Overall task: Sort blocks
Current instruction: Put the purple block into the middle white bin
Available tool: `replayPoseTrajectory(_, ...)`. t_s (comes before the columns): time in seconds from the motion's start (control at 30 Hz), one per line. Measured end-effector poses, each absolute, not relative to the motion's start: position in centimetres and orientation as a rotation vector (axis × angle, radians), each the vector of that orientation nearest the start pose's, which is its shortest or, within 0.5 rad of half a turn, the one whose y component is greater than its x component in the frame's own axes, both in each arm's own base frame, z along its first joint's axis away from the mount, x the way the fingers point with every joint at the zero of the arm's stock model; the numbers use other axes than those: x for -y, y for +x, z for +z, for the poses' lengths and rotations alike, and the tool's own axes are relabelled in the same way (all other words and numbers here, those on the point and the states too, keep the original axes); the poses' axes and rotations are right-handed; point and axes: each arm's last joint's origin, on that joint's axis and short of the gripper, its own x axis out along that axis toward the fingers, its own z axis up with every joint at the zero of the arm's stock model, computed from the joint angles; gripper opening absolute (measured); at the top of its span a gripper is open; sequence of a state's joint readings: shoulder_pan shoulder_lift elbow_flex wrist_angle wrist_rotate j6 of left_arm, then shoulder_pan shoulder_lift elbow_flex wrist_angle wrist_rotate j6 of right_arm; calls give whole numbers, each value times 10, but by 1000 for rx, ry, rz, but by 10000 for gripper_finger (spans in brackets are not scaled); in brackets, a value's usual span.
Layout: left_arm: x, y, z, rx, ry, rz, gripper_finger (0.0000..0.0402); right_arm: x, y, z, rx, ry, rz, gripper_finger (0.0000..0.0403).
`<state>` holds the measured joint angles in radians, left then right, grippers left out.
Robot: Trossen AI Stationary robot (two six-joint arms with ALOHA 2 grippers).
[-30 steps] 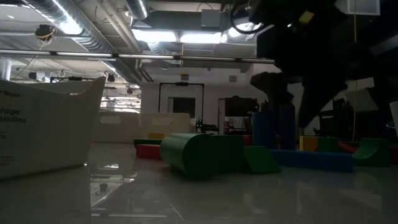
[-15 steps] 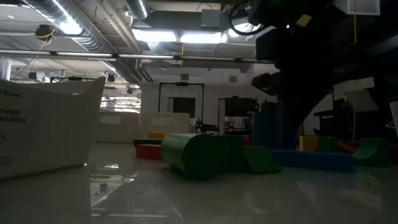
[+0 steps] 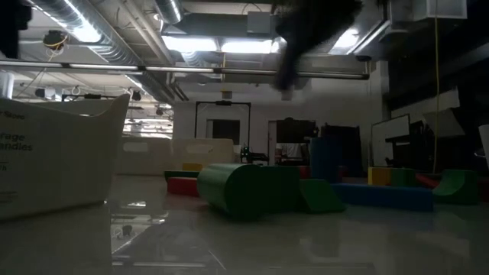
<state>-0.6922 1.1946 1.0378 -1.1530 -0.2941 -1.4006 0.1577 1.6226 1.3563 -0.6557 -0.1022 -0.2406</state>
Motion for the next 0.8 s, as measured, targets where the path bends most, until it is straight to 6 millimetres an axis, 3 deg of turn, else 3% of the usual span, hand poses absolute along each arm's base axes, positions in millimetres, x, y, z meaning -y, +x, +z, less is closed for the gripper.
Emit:
replayPoseTrajectory(0.17, 111, 161, 278, -1043, -492, 534, 178, -68, 365, 299, -564, -205, 467, 59)
replayPoseTrajectory(0.3, 105, 165, 279, -989, -421, 562, 178, -85, 387, 290, -404, -209, 529, 60)
replayPoseTrajectory(0.53, 95, 170, 280, -964, -296, 568, 178, -119, 420, 248, -250, -224, 595, 61)
replayPoseTrajectory(0.8, 90, 173, 280, -987, -218, 544, 178, -138, 443, 197, -170, -227, 611, 62)
